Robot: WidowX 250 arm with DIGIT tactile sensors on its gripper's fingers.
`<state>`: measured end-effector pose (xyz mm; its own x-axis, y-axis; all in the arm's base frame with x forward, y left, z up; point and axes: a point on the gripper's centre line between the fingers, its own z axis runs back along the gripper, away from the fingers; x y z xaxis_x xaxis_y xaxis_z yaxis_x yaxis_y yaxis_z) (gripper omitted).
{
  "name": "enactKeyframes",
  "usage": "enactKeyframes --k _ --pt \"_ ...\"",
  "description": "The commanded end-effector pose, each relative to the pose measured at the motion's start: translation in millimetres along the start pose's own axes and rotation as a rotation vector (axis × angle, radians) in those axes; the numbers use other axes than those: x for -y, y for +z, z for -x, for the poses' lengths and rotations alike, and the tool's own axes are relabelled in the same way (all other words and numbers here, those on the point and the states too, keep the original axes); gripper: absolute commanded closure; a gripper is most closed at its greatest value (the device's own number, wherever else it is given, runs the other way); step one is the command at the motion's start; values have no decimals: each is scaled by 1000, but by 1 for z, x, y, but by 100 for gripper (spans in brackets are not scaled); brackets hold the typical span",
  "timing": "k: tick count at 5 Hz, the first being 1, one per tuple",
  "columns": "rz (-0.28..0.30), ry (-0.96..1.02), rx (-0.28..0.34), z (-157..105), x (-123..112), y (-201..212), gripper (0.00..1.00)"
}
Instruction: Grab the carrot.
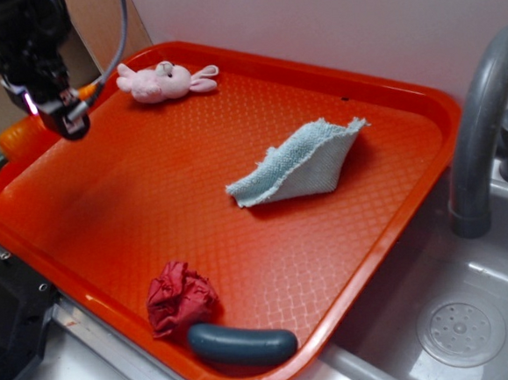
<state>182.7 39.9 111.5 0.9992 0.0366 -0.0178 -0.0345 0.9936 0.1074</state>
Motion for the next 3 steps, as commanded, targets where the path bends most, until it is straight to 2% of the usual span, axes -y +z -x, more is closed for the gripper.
enactKeyframes --k 1,2,3 --pt "53 -101 133 0 37 67 100" --pt "95 -107 148 9 52 77 100" --pt "160 -153 138 11 56 75 100"
